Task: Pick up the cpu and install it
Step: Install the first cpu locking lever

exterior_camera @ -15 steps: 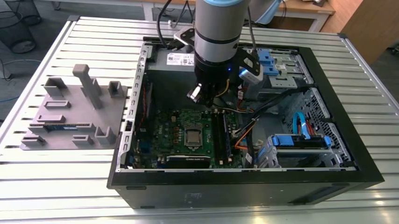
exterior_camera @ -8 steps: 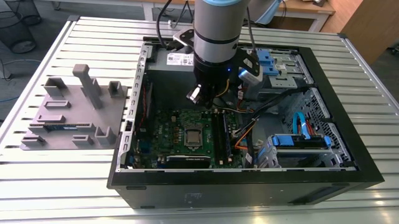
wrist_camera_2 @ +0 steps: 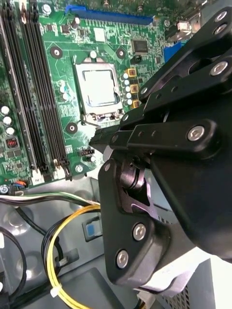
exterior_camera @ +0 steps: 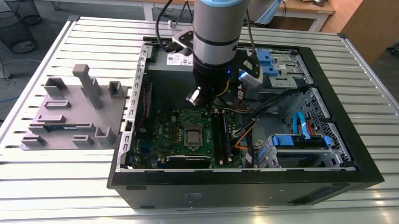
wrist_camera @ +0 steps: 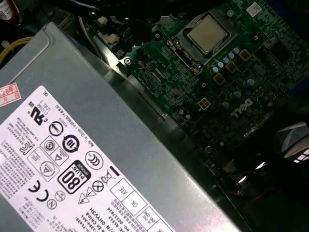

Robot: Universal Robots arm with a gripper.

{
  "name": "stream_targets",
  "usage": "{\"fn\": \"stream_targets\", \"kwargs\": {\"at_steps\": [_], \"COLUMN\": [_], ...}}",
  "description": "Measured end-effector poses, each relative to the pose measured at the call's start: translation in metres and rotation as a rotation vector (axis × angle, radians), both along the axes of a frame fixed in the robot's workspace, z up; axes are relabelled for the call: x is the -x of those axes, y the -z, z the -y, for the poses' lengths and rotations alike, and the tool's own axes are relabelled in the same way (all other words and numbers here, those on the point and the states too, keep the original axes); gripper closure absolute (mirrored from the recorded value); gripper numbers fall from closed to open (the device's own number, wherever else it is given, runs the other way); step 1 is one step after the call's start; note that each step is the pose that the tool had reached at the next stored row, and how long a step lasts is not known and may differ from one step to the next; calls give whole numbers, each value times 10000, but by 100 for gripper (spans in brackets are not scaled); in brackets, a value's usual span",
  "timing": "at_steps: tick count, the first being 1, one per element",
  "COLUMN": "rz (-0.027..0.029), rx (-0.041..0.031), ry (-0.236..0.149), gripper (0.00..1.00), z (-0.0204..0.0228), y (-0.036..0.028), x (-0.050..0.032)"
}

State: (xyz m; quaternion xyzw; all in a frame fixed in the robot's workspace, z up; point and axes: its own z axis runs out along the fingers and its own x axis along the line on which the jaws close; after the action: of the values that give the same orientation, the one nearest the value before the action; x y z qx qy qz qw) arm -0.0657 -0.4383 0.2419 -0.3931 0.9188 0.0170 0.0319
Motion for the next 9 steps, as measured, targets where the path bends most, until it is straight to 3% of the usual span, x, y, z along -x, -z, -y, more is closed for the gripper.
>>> {"fn": "stream_targets", "kwargs": {"at_steps": [9], "rz": [0], "rx": [100], "ry": [-12], "gripper": [89], "z": [101], "y": [0], "x": [6]}}
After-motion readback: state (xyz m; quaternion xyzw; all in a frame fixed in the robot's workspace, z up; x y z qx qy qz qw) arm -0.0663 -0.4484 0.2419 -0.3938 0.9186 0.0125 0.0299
